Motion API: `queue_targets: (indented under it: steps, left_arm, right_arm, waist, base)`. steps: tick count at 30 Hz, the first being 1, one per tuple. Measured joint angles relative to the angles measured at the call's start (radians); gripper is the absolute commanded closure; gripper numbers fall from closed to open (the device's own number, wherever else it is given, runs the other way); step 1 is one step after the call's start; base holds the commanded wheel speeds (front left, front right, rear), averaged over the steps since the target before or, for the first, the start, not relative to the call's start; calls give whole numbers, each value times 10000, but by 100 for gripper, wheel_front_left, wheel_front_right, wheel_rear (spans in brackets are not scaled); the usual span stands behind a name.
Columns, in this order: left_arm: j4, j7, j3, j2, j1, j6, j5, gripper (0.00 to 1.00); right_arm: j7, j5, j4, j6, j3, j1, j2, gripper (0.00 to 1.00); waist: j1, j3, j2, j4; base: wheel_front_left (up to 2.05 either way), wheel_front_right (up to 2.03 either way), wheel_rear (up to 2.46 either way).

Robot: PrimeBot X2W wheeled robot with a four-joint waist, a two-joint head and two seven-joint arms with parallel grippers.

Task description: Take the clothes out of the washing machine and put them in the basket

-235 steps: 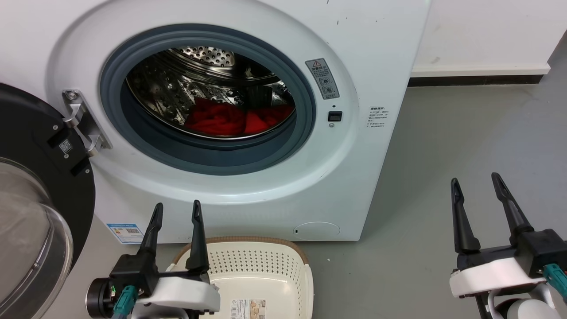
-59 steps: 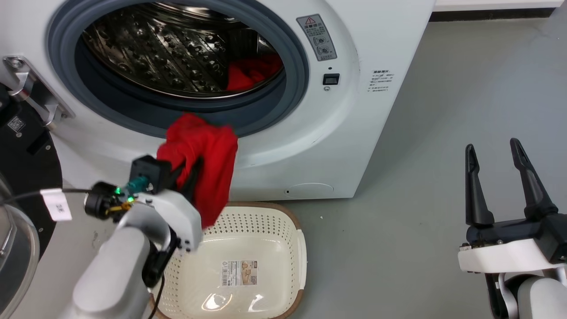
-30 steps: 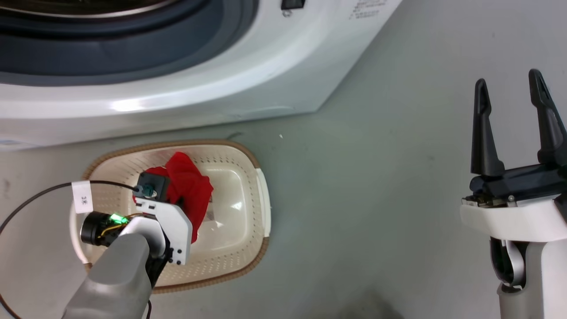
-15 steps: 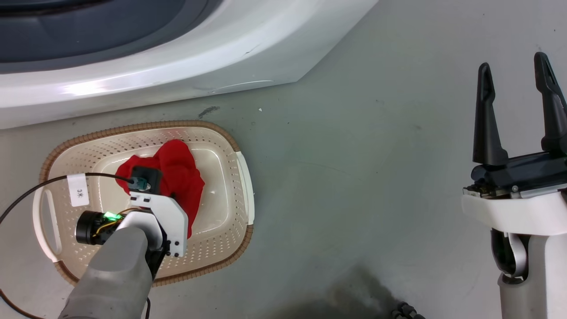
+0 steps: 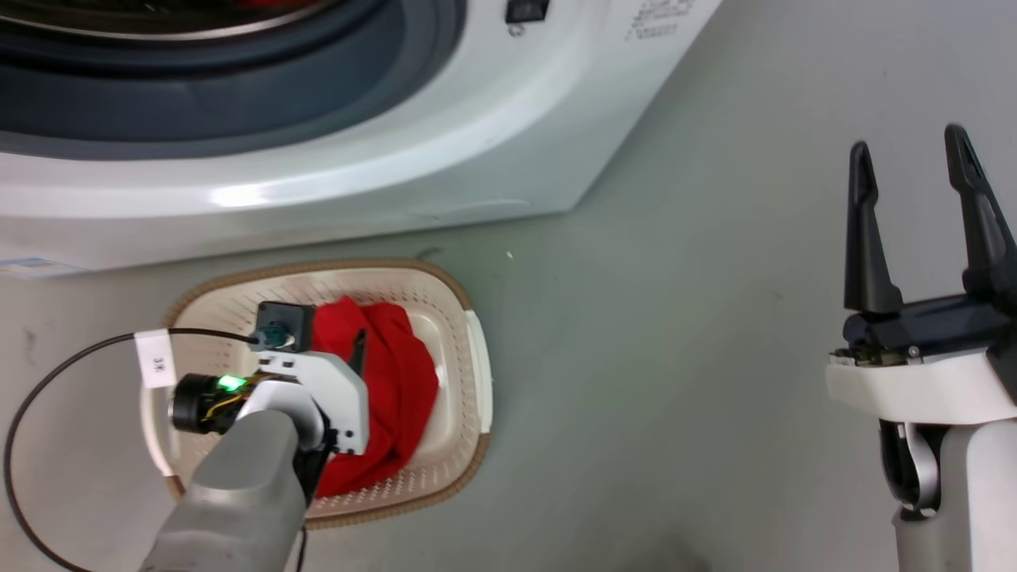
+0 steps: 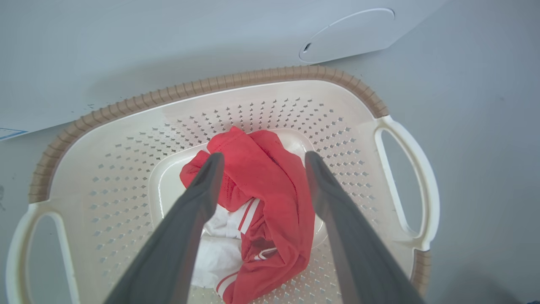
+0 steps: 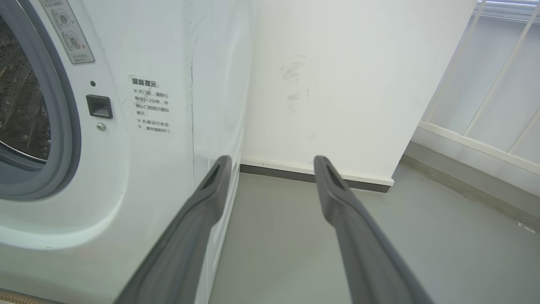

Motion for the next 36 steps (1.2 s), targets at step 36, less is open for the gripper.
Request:
queue_targets:
  steps: [36]
  left_arm:
    - [-12073, -282, 4184, -913, 6946, 1083, 3812, 0]
  right_arm:
    - [0, -77, 1037, 0, -708, 2312, -2, 0]
  waist:
    - [-3, -4467, 0, 1884]
  base:
    - [0, 0, 0]
